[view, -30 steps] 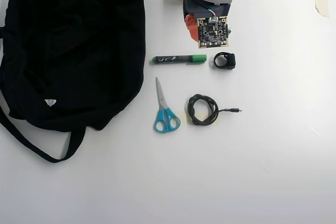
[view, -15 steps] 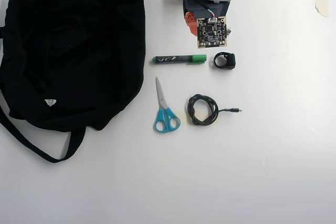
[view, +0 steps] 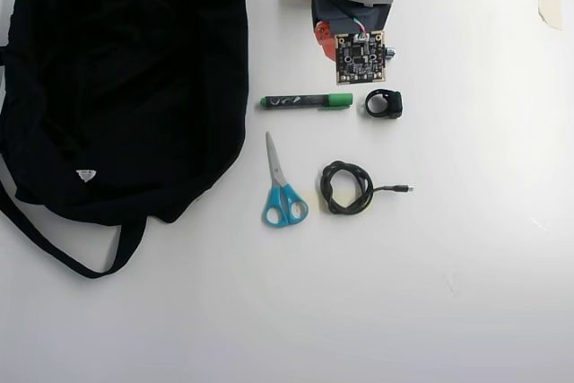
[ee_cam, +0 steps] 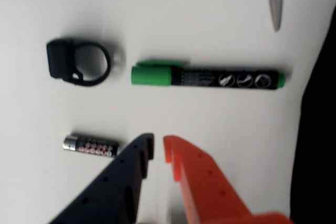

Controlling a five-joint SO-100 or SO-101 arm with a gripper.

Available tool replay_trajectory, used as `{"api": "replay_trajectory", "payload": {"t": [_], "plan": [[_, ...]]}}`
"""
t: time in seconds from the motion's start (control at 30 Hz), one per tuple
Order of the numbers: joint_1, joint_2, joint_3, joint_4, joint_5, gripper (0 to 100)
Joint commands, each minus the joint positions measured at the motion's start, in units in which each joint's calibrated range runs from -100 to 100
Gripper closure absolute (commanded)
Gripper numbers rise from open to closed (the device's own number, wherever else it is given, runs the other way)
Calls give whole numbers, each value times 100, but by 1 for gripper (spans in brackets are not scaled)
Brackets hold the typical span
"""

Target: Put the green marker into the black bag

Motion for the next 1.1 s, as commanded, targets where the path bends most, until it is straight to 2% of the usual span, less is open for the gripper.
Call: {"api": "replay_trajectory", "payload": {"t": [0.0, 0.43, 0.77, 1.07], "plan": [[25, -228, 166, 102, 11, 98], [32, -120, 337, 16, 131, 98], [40, -103, 499, -268, 1143, 98], [137, -103, 1199, -1293, 2050, 98]]}}
